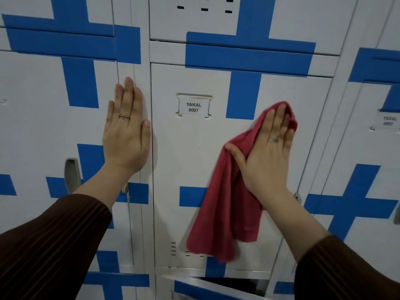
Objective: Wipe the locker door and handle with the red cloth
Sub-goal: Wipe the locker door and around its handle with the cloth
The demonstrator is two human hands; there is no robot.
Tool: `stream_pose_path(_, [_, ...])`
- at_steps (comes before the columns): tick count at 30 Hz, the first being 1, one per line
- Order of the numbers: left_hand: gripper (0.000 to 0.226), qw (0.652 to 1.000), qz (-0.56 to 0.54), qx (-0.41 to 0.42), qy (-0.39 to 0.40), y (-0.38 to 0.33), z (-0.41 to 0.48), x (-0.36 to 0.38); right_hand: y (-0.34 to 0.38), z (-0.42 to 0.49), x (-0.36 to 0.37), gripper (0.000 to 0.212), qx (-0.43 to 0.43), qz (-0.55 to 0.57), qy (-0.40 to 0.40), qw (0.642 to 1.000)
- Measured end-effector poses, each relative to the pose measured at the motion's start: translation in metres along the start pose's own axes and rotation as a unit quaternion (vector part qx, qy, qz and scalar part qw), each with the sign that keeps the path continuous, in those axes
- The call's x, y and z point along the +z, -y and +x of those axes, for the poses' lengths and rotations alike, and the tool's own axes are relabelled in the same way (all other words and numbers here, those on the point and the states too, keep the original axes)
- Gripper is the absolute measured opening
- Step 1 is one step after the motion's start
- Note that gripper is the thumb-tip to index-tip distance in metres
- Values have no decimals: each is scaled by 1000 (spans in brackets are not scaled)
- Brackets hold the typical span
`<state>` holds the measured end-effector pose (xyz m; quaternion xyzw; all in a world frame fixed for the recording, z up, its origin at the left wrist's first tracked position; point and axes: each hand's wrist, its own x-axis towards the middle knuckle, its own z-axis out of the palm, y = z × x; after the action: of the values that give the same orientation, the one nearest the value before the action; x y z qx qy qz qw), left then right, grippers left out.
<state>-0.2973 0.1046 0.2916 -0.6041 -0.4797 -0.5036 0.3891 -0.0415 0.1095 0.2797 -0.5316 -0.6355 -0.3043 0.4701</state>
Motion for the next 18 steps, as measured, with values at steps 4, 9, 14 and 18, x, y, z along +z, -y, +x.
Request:
stream_pose_path(4, [57,1000,1,-4,-1,-2,0,0,3,-11,2,98,-13,30,34,999])
stream_pose_path(9, [60,999,22,-9,34,-3,-1,0,-16,-24,8,98,-96,-1,45,994])
stream_pose_path(14, [62,999,27,-24,38,-8,-1,2,10,18,-3,100,-4,44,2,999])
stream_pose_path(18, [62,999,26,-26,40,-11,-2,2,5,-5,7,94,-157,-10,50,986])
